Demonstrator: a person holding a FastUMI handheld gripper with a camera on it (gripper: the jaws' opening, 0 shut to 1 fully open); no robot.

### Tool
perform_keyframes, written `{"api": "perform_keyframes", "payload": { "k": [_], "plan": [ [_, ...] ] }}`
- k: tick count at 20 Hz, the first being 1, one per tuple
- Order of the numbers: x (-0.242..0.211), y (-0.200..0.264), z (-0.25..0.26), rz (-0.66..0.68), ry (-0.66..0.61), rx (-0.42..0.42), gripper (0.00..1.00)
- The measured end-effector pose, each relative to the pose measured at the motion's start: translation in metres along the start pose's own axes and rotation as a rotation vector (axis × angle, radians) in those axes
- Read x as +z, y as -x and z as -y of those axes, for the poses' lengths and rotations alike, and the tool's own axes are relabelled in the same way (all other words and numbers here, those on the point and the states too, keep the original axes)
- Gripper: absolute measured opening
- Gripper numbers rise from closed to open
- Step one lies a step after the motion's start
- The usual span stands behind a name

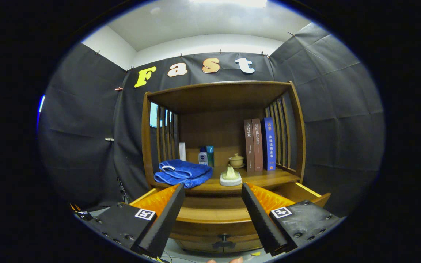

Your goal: Pull open the drawer, take out the items inside it, and place them on the countertop above the cabinet.

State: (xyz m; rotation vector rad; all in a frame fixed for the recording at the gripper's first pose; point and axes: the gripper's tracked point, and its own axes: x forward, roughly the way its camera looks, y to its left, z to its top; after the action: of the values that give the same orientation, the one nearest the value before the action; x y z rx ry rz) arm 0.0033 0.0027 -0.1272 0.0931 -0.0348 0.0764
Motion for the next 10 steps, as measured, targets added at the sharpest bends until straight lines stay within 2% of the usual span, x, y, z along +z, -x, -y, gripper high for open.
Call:
{"api": "perform_keyframes", "payload": {
  "k": [6, 10],
  "plan": [
    [-0.08, 0.027, 0.011, -0.074, 0.047, -0.015, 0.99],
    [-0.112, 0.024, 0.02, -0.13, 0.036, -0.037, 0.99]
  ]
}}
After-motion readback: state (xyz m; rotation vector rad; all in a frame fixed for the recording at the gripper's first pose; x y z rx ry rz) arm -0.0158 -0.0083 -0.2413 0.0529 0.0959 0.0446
